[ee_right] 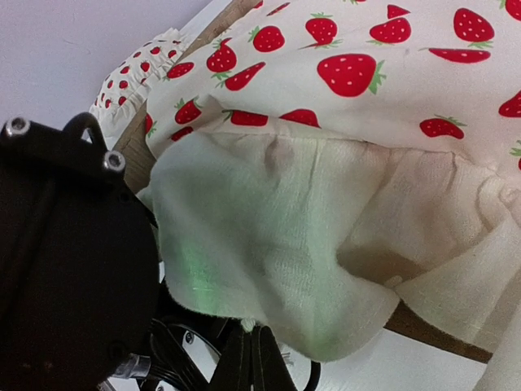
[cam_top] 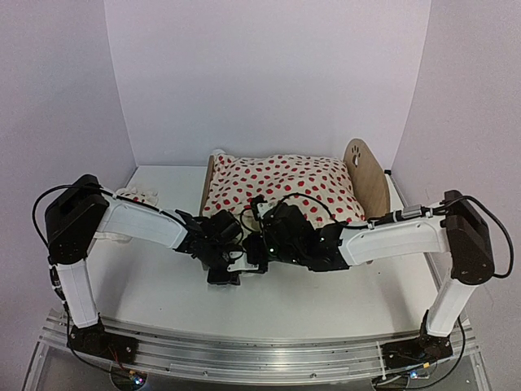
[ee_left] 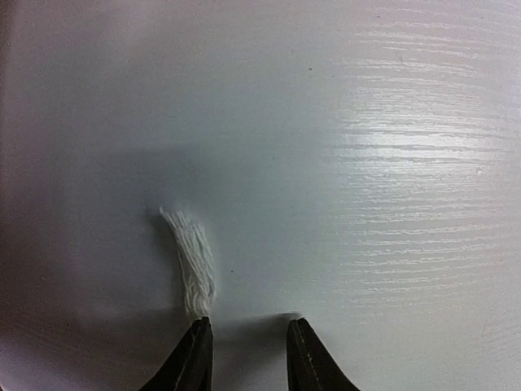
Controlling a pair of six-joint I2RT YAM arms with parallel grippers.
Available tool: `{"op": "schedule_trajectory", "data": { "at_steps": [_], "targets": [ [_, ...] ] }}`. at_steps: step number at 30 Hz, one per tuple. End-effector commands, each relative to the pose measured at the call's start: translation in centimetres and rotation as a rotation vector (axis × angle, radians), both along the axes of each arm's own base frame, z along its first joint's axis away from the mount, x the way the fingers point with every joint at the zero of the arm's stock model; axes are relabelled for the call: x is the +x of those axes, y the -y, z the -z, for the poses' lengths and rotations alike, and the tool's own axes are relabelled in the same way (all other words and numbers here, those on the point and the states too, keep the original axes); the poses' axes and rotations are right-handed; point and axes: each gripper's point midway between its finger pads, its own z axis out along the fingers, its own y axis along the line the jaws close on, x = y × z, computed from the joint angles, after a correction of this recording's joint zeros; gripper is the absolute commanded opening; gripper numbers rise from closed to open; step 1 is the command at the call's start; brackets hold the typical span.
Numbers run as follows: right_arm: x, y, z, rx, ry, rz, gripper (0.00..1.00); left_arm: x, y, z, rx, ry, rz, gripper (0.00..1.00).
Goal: Set up the pet bed
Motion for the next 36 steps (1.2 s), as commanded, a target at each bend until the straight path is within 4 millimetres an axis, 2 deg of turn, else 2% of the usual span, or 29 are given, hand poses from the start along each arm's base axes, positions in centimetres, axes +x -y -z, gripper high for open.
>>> {"op": "schedule_trajectory", "data": {
  "at_steps": [1,3,4,8,11,14,17,20,22,27,31,36],
  "targets": [
    [0.5,-0.2,-0.8,0.008,0.024,0.005,0.0,-2.9,-1.4,1.1,0.05,-0.156,0.038,0.22],
    [0.4,0.0,-0.8,0.006,0.023,-0.001,0.0,-3.6,-2.1,1.4,0.069,-0.172,0.059,0.05],
    [0.3,0.0,-0.7,0.005,0.02,-0.007,0.0,-3.8,-2.4,1.4,0.072,-0.171,0.068,0.01],
    [-0.8,0.2,0.2,-0.003,-0.014,-0.06,0.0,-4.4,-3.0,-0.7,0.03,-0.145,0.085,0.0],
    [-2.5,0.4,1.4,-0.004,-0.067,-0.127,0.0,-4.2,-3.3,-3.7,-0.061,-0.125,0.025,0.0],
    [-4.2,0.6,2.5,0.004,-0.128,-0.185,0.0,-3.0,-3.8,-7.2,-0.184,-0.15,-0.09,0.0],
    [-5.0,0.6,3.1,0.007,-0.154,-0.219,0.0,-3.0,-4.1,-8.9,-0.256,-0.157,-0.136,0.0],
    [-5.0,0.5,2.9,0.005,-0.143,-0.231,0.0,-3.1,-3.5,-8.6,-0.286,-0.094,-0.079,0.0],
    [-4.4,0.2,2.2,0.01,-0.119,-0.213,0.0,-3.1,-2.4,-8.1,-0.275,-0.045,-0.031,0.05],
    [-0.9,0.1,-1.0,0.044,-0.021,-0.076,0.0,-4.1,-0.4,-6.3,-0.238,0.06,0.15,0.23],
    [0.9,0.0,-3.1,0.049,0.049,-0.029,0.0,-2.3,0.7,-5.1,-0.225,0.159,0.176,0.38],
    [1.8,0.3,-3.6,0.04,0.075,-0.003,0.0,-0.1,1.8,-3.9,-0.208,0.2,0.122,0.46]
  ]
}}
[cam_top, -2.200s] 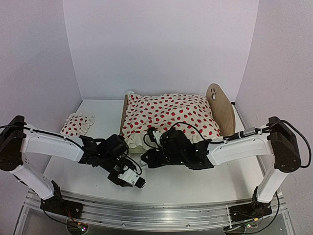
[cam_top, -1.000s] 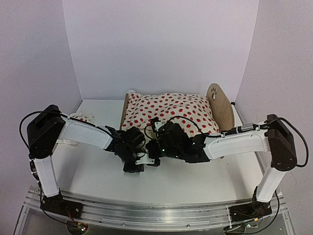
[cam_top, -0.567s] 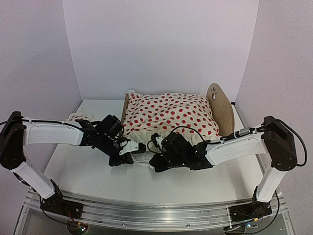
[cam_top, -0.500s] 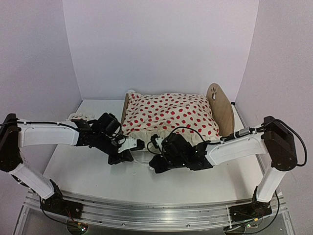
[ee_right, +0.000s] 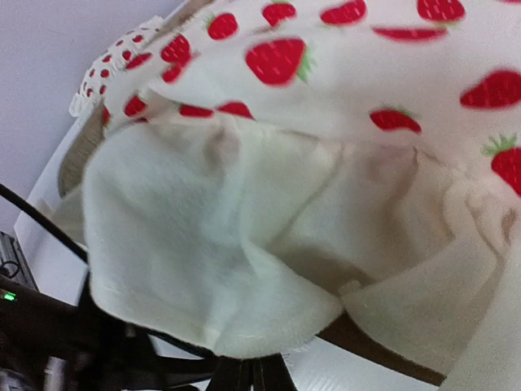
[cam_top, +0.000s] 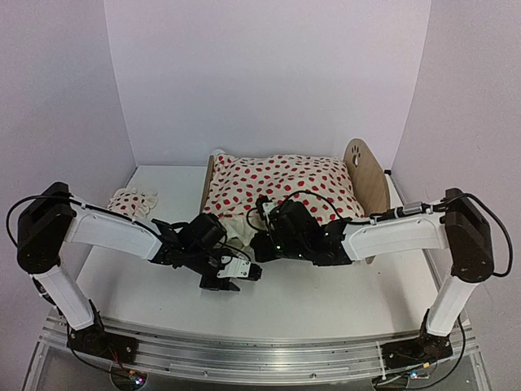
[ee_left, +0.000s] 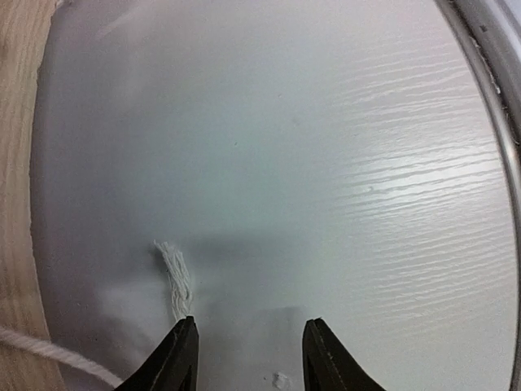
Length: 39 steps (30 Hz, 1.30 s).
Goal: Set up the pet bed
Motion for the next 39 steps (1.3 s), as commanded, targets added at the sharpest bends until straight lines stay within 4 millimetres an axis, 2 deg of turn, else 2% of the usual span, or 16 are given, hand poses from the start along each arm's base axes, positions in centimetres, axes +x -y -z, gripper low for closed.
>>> {"op": "schedule_trajectory", "data": {
  "at_steps": [1,6,11,14,17,20,22,25,29,31,32,34,37,39],
  "targets": [
    [1.2,-1.0,-5.0,0.087,0.103,0.033,0.0,3.5,1.8,-0.2,-0.024,0.101,-0.069,0.47],
    [2.9,0.4,-4.7,0.079,0.103,0.098,0.0,5.7,1.4,0.8,-0.021,0.095,-0.175,0.48],
    [3.4,-0.2,-4.8,0.086,0.098,0.07,0.0,6.1,2.1,0.0,-0.059,0.143,-0.143,0.51],
    [3.4,-0.7,-4.7,0.086,0.094,0.055,0.0,4.9,2.7,0.5,-0.049,0.049,-0.106,0.51],
    [3.3,-0.7,-4.4,0.085,0.088,0.052,0.0,2.9,2.9,2.0,0.004,-0.161,-0.114,0.51],
    [3.2,-0.6,-4.2,0.083,0.083,0.048,0.0,1.5,2.0,4.2,0.084,-0.345,-0.136,0.49],
    [3.1,-0.5,-4.2,0.081,0.081,0.046,0.0,1.4,1.5,5.3,0.127,-0.407,-0.151,0.46],
    [3.0,-0.2,-4.3,0.083,0.083,0.054,0.0,0.9,0.2,6.8,0.201,-0.449,-0.153,0.34],
    [3.0,0.1,-4.4,0.083,0.089,0.057,0.0,0.4,-1.9,7.6,0.247,-0.374,-0.119,0.28],
    [2.9,0.1,-4.5,0.084,0.092,0.054,0.0,0.5,-2.8,8.2,0.266,-0.324,-0.109,0.19],
    [2.9,0.1,-4.5,0.084,0.093,0.052,0.0,0.7,-3.1,8.4,0.269,-0.302,-0.106,0.11],
    [2.9,0.1,-4.6,0.086,0.094,0.05,0.0,1.0,-3.2,8.5,0.264,-0.265,-0.103,0.01],
    [2.7,0.1,-4.5,0.087,0.09,0.04,0.0,1.3,-3.1,7.7,0.239,-0.241,-0.11,0.0],
    [2.3,0.0,-4.3,0.089,0.08,0.022,0.0,1.3,-2.8,5.8,0.193,-0.233,-0.119,0.0]
  ]
}}
